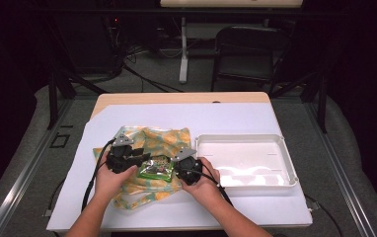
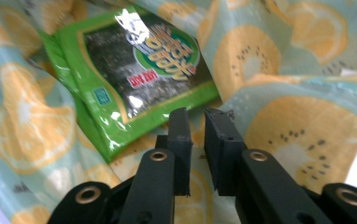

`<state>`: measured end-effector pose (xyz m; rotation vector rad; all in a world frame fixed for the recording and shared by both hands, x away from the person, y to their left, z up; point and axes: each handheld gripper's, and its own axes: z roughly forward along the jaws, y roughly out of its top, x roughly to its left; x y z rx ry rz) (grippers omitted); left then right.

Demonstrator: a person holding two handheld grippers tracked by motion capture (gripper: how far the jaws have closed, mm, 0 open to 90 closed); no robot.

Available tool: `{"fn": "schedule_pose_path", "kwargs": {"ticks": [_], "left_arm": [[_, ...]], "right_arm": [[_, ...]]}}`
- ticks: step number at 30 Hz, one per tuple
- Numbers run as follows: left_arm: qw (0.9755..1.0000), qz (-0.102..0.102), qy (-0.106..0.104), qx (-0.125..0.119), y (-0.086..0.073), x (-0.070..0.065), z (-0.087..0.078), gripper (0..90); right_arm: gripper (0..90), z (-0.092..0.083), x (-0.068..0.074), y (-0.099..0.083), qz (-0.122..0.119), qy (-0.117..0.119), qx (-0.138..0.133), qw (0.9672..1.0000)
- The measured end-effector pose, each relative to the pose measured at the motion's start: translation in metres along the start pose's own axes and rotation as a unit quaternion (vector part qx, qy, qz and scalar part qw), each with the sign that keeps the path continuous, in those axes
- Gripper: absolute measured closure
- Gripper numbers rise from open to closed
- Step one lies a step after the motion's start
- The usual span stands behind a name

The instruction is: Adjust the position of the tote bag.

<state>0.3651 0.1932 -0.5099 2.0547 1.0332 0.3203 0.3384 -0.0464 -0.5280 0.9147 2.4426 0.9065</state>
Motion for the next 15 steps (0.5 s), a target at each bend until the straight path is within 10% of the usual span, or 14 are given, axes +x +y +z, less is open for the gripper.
{"fn": "schedule_pose_path", "kwargs": {"ticks": [15], "left_arm": [[0.9996,0.004,0.015,0.022,-0.006,0.002,0.007,58.8]], "right_arm": [[82.7,0.010,-0.009,-0.006,0.014,-0.011,0.044,0.9989]]}}
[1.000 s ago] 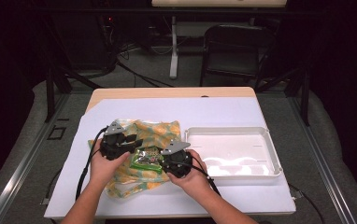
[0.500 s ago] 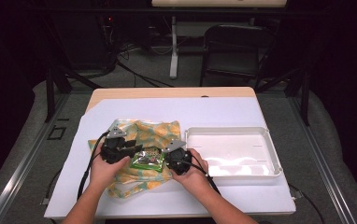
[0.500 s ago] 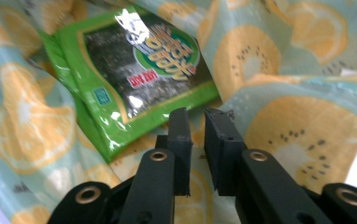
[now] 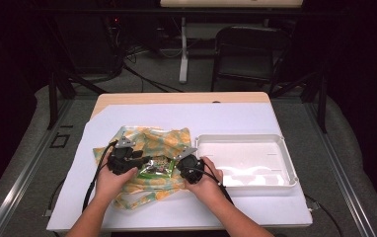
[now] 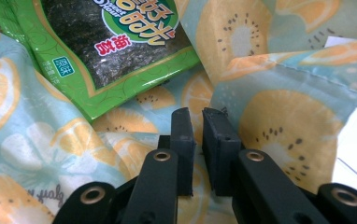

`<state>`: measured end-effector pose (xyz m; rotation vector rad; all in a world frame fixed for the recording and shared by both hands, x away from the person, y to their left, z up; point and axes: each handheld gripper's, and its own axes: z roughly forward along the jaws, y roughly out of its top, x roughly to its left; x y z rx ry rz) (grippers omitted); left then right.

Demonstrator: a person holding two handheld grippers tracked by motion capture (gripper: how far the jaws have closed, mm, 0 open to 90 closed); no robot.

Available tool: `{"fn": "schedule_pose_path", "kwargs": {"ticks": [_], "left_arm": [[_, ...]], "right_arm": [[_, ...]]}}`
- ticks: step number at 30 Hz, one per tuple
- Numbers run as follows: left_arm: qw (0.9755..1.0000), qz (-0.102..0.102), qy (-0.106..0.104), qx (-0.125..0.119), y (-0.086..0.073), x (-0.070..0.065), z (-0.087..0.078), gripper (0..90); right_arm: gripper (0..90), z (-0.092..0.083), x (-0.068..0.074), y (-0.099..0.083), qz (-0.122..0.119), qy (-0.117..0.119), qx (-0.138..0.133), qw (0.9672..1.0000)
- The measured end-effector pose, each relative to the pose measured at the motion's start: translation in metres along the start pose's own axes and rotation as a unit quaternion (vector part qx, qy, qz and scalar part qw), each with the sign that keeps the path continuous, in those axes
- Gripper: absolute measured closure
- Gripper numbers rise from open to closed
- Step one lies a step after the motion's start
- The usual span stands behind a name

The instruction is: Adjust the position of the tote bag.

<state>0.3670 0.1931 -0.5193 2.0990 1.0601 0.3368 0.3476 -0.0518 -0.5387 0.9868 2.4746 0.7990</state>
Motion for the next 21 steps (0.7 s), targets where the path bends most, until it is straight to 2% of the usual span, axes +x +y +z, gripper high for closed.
{"fn": "schedule_pose_path", "kwargs": {"ticks": [9,12,17,18,21], "left_arm": [[0.9999,-0.009,0.007,-0.001,-0.002,0.009,-0.001,57.6],[0.9998,-0.011,0.012,-0.010,-0.002,0.009,-0.002,57.6],[0.9998,-0.013,0.009,-0.010,-0.002,0.010,-0.003,57.6],[0.9998,-0.014,0.008,-0.012,-0.002,0.009,-0.004,57.6],[0.9997,-0.013,0.009,-0.018,-0.002,0.009,-0.004,57.6]], "right_arm": [[81.0,-0.008,0.000,0.002,0.001,0.000,-0.004,1.0000],[79.4,-0.015,0.003,0.007,-0.008,0.004,-0.016,0.9998],[77.4,-0.027,0.009,0.019,-0.024,0.012,-0.042,0.9988],[76.3,-0.030,0.010,0.025,-0.034,0.012,-0.051,0.9981],[74.9,-0.029,0.012,0.032,-0.039,0.012,-0.061,0.9973]]}}
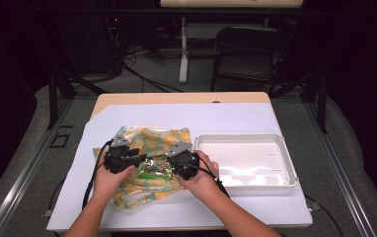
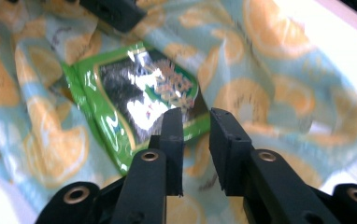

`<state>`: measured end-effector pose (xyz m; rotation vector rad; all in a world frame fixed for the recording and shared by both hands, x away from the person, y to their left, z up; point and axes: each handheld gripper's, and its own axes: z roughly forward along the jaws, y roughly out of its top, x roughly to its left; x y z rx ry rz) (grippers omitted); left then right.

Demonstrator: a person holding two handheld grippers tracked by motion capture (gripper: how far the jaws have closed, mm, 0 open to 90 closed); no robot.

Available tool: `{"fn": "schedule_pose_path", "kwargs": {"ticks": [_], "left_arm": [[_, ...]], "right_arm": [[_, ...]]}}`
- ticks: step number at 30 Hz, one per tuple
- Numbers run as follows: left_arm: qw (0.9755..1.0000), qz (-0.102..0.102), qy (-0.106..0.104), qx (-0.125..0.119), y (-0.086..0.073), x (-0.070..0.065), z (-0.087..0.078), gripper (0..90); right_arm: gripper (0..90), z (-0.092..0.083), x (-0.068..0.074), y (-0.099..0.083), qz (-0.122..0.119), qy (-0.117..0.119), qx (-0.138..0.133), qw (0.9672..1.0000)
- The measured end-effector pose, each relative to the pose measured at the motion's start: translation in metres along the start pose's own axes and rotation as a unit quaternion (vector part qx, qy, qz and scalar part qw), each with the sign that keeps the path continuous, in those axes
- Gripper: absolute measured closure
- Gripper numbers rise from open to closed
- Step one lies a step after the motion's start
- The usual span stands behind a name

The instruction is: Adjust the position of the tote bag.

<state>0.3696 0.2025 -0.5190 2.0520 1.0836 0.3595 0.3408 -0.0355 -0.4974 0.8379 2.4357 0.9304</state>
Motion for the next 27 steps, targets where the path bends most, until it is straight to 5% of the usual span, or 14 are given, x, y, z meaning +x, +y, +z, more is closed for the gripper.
{"fn": "schedule_pose_path", "kwargs": {"ticks": [20,27], "left_arm": [[1.0000,-0.002,-0.004,-0.002,0.000,0.000,0.001,57.5],[1.0000,-0.001,-0.006,0.003,0.000,0.001,0.001,57.5]], "right_arm": [[59.9,0.044,-0.020,0.046,0.003,-0.006,0.011,0.9999],[69.8,0.063,-0.026,0.045,0.008,0.001,0.048,0.9988]]}}
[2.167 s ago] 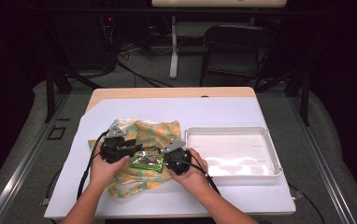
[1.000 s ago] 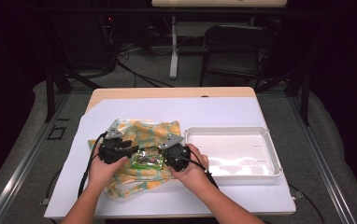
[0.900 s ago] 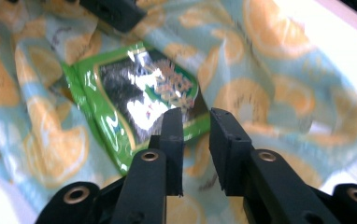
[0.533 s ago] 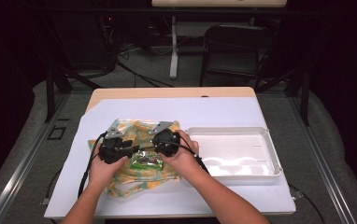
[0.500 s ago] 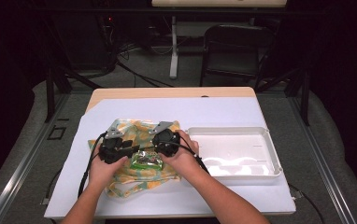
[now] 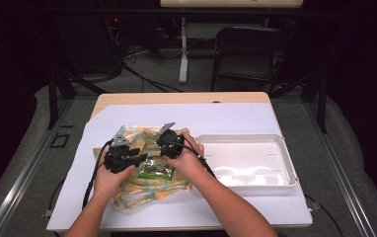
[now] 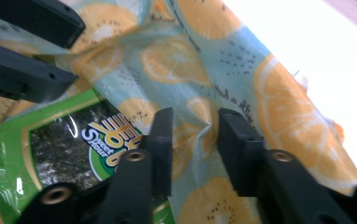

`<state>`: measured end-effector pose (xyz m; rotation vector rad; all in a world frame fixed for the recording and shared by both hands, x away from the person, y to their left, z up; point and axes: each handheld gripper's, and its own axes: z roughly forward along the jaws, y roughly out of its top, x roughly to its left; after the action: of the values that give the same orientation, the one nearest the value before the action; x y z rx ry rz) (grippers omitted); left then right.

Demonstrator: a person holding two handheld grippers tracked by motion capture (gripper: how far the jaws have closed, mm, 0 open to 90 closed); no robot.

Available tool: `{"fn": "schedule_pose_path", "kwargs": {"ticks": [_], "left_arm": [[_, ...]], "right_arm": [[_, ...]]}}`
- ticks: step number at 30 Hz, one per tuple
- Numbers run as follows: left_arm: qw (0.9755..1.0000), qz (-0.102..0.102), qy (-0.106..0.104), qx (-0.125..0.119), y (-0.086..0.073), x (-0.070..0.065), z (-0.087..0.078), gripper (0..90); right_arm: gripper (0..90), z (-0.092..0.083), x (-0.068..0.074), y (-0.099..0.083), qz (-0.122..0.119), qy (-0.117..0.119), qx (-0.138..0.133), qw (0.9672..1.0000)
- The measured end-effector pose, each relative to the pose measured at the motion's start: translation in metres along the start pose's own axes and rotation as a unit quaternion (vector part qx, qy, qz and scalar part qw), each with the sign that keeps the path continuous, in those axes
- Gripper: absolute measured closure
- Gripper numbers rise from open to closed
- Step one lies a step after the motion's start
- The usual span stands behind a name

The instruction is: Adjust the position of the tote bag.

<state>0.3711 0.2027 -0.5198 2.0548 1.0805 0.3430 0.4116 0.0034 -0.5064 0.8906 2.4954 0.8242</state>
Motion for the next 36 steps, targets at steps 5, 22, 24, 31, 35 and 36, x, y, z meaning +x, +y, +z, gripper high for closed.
{"fn": "schedule_pose_path", "kwargs": {"ticks": [5,22,24,31,35,36], "left_arm": [[1.0000,0.001,0.001,0.000,0.000,0.000,0.000,57.4],[0.9994,0.011,0.008,0.030,-0.005,-0.004,0.012,58.5],[0.9993,0.013,0.010,0.033,-0.006,-0.003,0.013,58.7],[0.9991,0.009,0.011,0.039,-0.008,0.000,0.015,59.2],[0.9992,0.010,0.012,0.036,-0.008,-0.001,0.014,59.1],[0.9993,0.009,0.011,0.036,-0.008,-0.001,0.013,59.0]], "right_arm": [[85.9,0.003,-0.002,-0.002,-0.001,0.003,0.011,0.9999],[89.7,0.012,-0.025,-0.004,0.050,-0.043,0.009,0.9978],[89.7,0.015,-0.028,-0.005,0.054,-0.046,0.012,0.9974],[89.4,0.023,-0.034,-0.009,0.074,-0.054,0.020,0.9956],[88.1,0.021,-0.031,-0.008,0.069,-0.056,0.019,0.9958],[87.5,0.020,-0.031,-0.007,0.068,-0.054,0.018,0.9961]]}}
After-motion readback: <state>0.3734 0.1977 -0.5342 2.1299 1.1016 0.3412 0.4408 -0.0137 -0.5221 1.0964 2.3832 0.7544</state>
